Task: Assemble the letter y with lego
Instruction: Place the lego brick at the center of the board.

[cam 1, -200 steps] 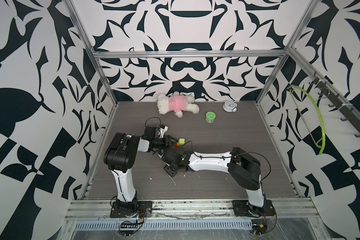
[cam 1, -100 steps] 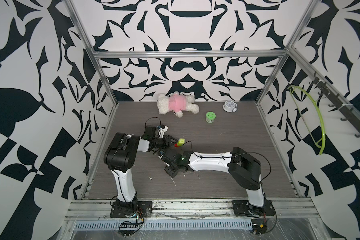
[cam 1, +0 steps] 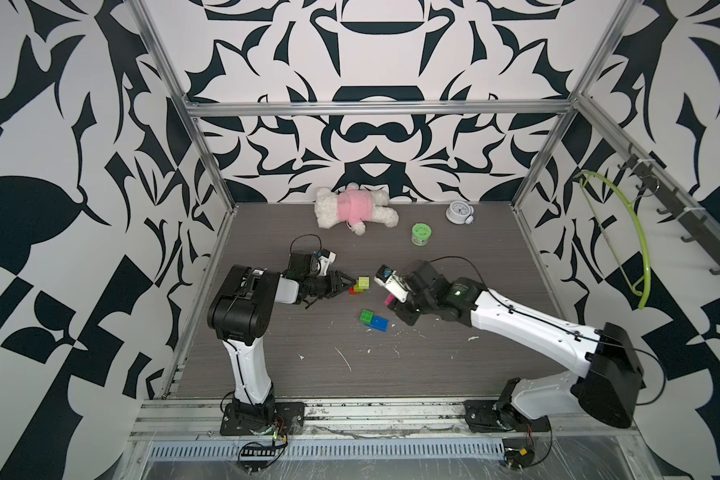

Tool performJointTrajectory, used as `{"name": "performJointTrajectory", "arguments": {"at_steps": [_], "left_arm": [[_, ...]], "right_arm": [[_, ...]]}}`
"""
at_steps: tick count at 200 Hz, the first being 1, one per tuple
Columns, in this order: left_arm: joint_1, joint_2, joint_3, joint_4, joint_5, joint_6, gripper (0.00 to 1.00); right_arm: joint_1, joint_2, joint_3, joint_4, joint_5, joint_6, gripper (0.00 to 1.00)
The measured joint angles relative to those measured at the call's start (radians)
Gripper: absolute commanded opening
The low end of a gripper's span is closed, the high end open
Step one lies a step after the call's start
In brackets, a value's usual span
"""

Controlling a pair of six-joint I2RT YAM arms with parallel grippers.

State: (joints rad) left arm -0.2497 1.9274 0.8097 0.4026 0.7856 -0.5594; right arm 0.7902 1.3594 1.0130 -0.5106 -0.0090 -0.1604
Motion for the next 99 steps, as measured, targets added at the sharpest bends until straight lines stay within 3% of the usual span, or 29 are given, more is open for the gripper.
{"name": "performJointTrajectory", "arguments": {"at_steps": [36, 99], "left_arm": [[0.0, 0.0, 0.0, 0.0, 0.0, 0.0, 0.51], [0.0, 0.0, 0.0, 0.0, 0.0, 0.0, 0.51]], "right_arm": [[-0.144, 0.042, -0.076, -0.103, -0.041, -0.176, 0.23], [-0.163, 0.221, -0.079, -0.105, -0.106, -0.308, 0.32]]}}
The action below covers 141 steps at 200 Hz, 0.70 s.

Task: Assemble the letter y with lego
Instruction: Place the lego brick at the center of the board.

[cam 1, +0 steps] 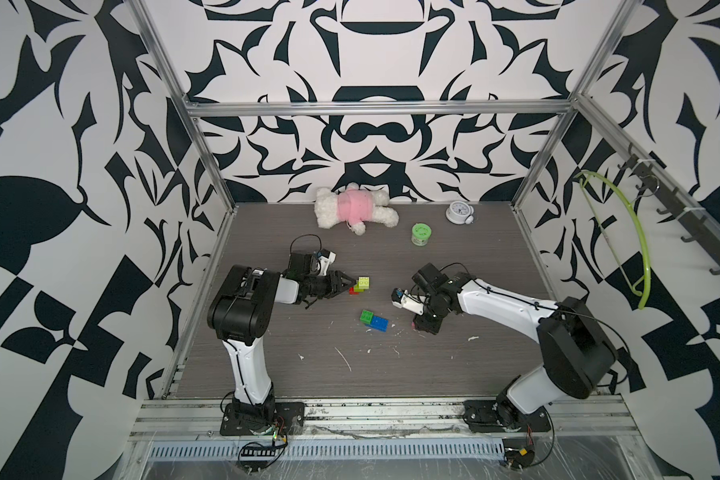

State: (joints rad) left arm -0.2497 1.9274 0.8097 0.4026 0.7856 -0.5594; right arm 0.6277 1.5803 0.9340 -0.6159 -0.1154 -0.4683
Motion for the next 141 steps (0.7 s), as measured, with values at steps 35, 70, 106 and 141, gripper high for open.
{"name": "performJointTrajectory", "arguments": {"at_steps": [35, 70, 106, 141], "left_arm": [[0.0, 0.0, 0.0, 0.0, 0.0, 0.0, 0.51], [0.0, 0.0, 0.0, 0.0, 0.0, 0.0, 0.51], [0.0, 0.0, 0.0, 0.0, 0.0, 0.0, 0.51], [0.0, 0.0, 0.001, -0.001, 0.0, 0.0, 0.51]], "right_arm": [[0.0, 0.037, 0.0, -0.003, -0.008, -0.018, 0.6], [0.0, 0.037, 0.032, -0.04, 0.001, -0.01, 0.64], [0.0, 0.07, 0.134, -0.118, 0.029, 0.047, 0.6], [0.003, 0.123, 0.231, -0.212, 0.068, 0.154, 0.56]]}}
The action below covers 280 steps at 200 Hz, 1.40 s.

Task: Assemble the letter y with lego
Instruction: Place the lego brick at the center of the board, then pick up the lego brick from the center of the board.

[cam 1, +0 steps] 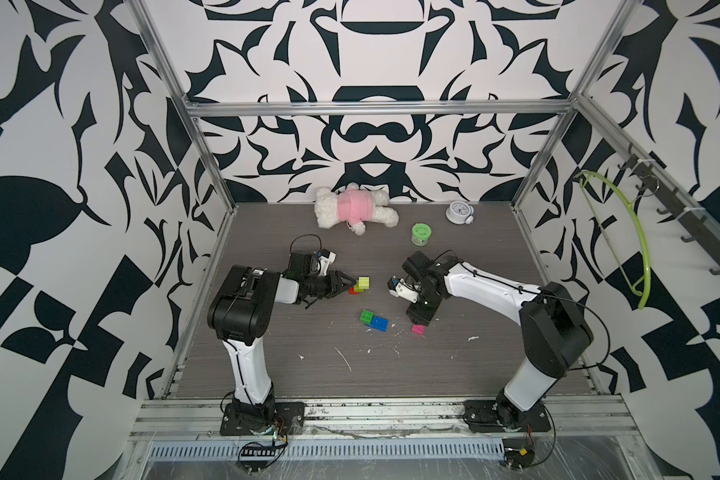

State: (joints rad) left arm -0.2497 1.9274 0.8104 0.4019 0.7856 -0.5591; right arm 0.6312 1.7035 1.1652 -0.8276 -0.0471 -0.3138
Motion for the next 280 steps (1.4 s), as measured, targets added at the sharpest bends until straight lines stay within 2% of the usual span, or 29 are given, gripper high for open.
{"name": "performJointTrajectory", "arguments": {"at_steps": [65, 153, 201, 215, 252, 280], "left_arm": [[0.0, 0.0, 0.003, -0.007, 0.0, 0.002, 0.51], [0.0, 0.0, 0.004, -0.01, 0.0, 0.002, 0.51], [0.0, 0.0, 0.004, -0.01, 0.0, 0.002, 0.51], [0.0, 0.0, 0.004, -0.01, 0.0, 0.002, 0.51], [0.0, 0.0, 0.004, -0.01, 0.0, 0.002, 0.51], [0.0, 0.0, 0.004, -0.01, 0.0, 0.002, 0.51]], "right_arm": [[0.062, 0.029, 0.005, -0.076, 0.01, 0.098, 0.56], [0.078, 0.059, 0.0, -0.048, 0.038, 0.113, 0.5], [0.078, 0.079, -0.005, -0.036, 0.047, 0.113, 0.45], [0.078, 0.083, -0.009, -0.035, 0.048, 0.113, 0.4], [0.078, 0.084, -0.016, -0.034, 0.048, 0.111, 0.39], [0.078, 0.084, -0.018, -0.034, 0.048, 0.11, 0.29]]}}
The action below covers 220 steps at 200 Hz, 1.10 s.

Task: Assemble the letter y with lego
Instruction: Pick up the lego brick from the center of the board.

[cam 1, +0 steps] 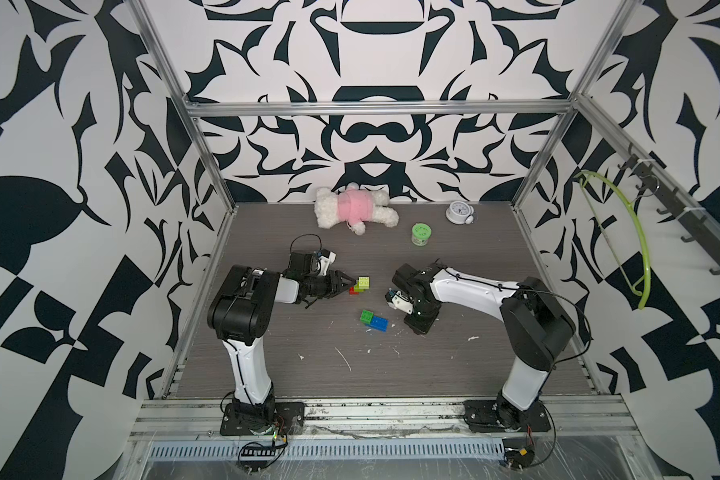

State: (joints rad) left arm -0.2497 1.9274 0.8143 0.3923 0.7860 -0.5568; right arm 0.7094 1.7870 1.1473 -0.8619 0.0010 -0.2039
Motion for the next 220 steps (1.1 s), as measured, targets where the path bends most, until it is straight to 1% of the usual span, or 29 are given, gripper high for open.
{"name": "performJointTrajectory", "arguments": {"at_steps": [12, 48, 68, 95, 131, 170, 220], "left_arm": [[0.0, 0.0, 0.0, 0.0, 0.0, 0.0, 0.51], [0.0, 0.0, 0.0, 0.0, 0.0, 0.0, 0.51], [0.0, 0.0, 0.0, 0.0, 0.0, 0.0, 0.51], [0.0, 0.0, 0.0, 0.0, 0.0, 0.0, 0.51], [0.0, 0.0, 0.0, 0.0, 0.0, 0.0, 0.51], [0.0, 0.0, 0.0, 0.0, 0.0, 0.0, 0.51], [0.0, 0.0, 0.0, 0.0, 0.0, 0.0, 0.51]], "right_arm": [[0.0, 0.0, 0.0, 0.0, 0.0, -0.004, 0.27], [0.019, -0.022, 0.005, 0.002, -0.004, -0.016, 0.26], [0.071, -0.068, 0.04, 0.003, -0.013, -0.062, 0.25], [0.142, -0.092, 0.141, 0.005, -0.038, -0.127, 0.23], [0.162, -0.016, 0.247, -0.01, -0.049, -0.156, 0.22], [0.162, 0.081, 0.257, -0.034, -0.048, -0.166, 0.22], [0.162, 0.12, 0.28, -0.05, -0.049, -0.171, 0.22]]}}
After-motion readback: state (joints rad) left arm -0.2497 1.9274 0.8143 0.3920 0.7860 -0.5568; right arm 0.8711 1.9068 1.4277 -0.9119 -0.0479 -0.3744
